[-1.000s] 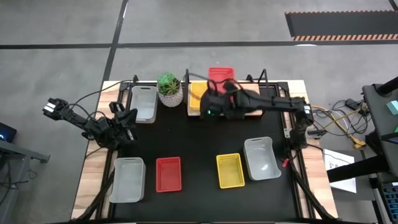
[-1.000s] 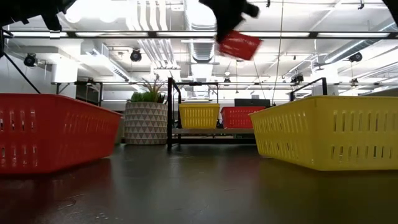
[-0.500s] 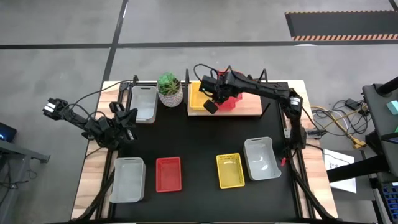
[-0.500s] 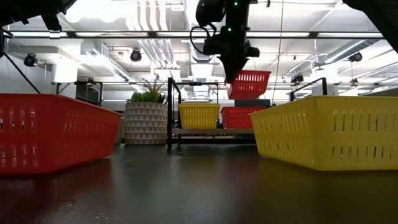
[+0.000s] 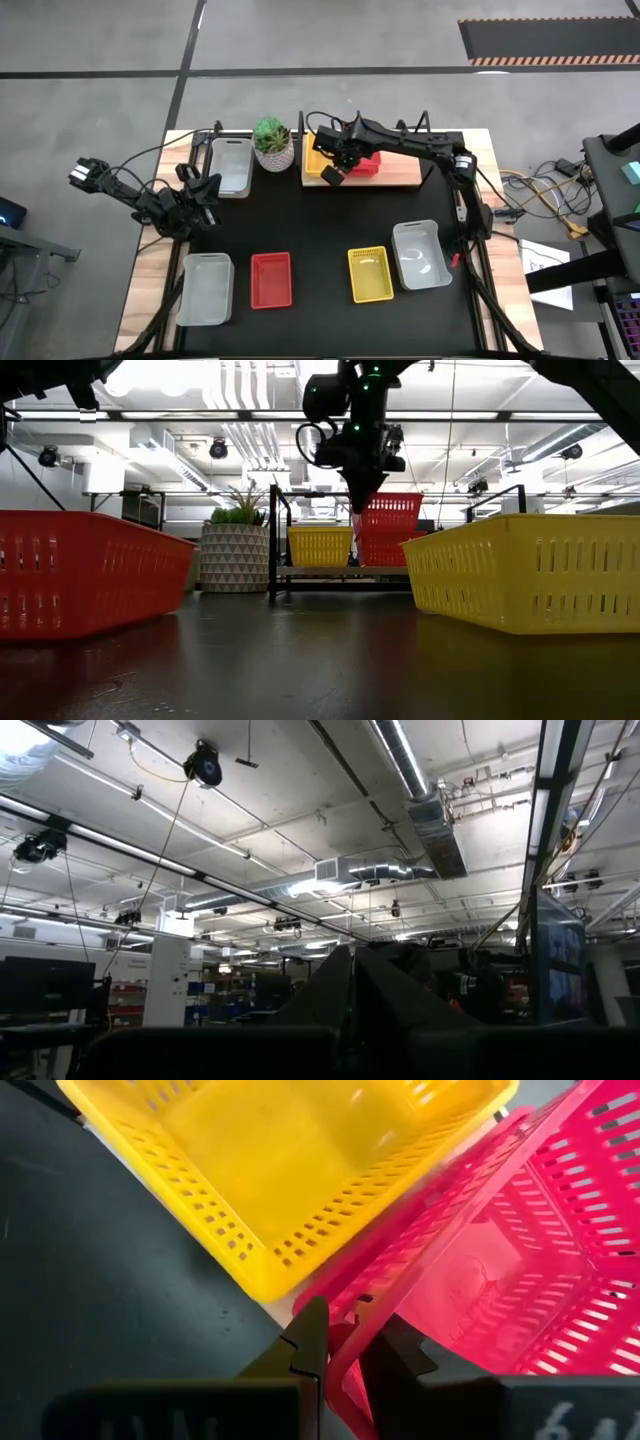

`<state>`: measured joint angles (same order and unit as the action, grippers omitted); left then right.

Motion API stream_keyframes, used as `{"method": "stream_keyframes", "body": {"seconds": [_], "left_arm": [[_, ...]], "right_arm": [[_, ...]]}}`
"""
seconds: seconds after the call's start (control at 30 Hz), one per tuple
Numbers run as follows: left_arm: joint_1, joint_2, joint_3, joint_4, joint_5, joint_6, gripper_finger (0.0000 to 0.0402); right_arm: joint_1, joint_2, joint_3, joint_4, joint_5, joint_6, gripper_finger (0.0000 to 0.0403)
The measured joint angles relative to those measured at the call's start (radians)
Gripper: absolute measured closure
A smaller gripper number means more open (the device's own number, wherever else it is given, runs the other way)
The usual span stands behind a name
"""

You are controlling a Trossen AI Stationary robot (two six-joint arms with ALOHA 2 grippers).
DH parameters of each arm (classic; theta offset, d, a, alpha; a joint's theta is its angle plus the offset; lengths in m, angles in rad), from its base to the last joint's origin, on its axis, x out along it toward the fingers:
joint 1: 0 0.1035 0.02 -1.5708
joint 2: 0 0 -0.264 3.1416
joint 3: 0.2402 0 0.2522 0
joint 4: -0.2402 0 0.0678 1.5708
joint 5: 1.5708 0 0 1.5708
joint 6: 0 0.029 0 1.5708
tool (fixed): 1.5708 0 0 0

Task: Stack baskets on shelf by color
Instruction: Stack the top red bin on top of the red bin on the shelf, then put the bottom right gray bin on the shelf

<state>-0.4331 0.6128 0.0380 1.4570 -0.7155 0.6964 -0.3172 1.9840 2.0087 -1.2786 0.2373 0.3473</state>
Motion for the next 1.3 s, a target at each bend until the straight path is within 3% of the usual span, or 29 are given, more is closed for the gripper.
{"method": "stream_keyframes", "body": {"seconds": [0.6, 1.07, 1.3], "left_arm": [[0.0, 0.0, -0.001, 0.0, 0.0, 0.0, 0.04], [0.0, -0.001, -0.001, 0.0, 0.0, -0.003, 0.04], [0.0, 0.0, -0.001, 0.0, 0.0, -0.009, 0.04]], "right_arm": [[0.0, 0.016, 0.0, 0.0, -0.01, 0.037, 0.0366], [0.0, 0.003, -0.002, 0.0, -0.005, 0.037, 0.0274], [0.053, -0.088, -0.002, -0.016, -0.06, 0.047, 0.0258]]}}
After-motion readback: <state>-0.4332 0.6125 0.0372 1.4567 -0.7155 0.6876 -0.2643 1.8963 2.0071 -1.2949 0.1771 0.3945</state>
